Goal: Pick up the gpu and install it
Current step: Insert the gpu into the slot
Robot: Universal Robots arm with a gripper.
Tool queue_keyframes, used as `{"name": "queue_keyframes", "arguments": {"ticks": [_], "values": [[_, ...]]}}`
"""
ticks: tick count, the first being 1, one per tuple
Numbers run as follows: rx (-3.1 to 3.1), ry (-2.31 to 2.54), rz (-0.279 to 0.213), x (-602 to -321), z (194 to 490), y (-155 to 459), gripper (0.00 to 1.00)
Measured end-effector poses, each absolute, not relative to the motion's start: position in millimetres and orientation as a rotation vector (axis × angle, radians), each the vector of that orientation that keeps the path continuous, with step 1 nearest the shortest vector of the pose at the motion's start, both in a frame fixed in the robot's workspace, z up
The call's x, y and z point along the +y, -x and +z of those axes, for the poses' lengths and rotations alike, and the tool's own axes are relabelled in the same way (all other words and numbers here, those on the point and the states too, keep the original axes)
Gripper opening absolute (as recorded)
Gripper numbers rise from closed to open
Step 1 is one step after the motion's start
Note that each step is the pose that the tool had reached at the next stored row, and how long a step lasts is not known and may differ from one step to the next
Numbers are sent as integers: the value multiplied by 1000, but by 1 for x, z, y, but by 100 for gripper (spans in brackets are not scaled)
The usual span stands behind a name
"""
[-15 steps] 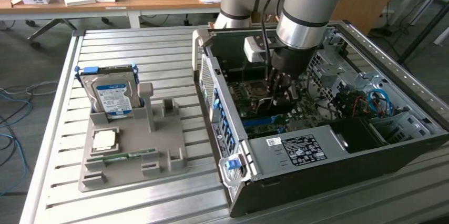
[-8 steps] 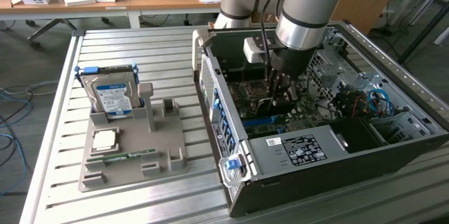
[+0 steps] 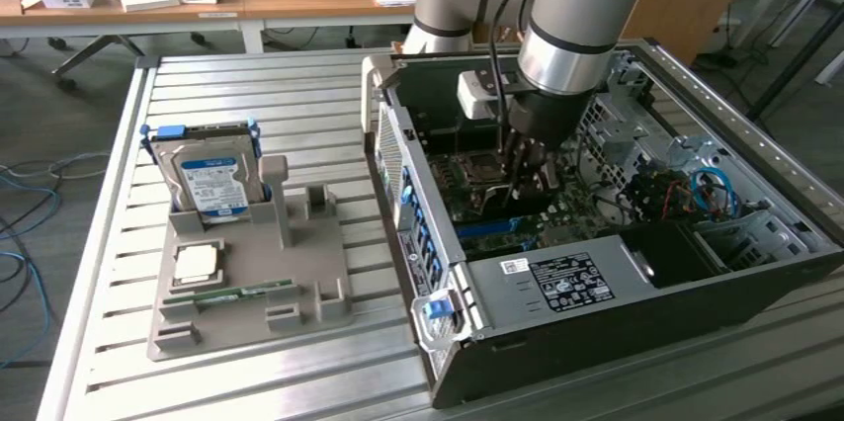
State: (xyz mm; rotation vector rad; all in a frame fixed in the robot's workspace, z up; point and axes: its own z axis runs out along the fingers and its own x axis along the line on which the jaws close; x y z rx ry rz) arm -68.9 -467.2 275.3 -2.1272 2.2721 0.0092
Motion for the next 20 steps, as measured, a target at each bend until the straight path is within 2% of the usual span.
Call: {"name": "queue_keyframes", "arguments": {"ticks": [20], "values": [[2272, 2127, 9, -467, 272, 72, 26]]}}
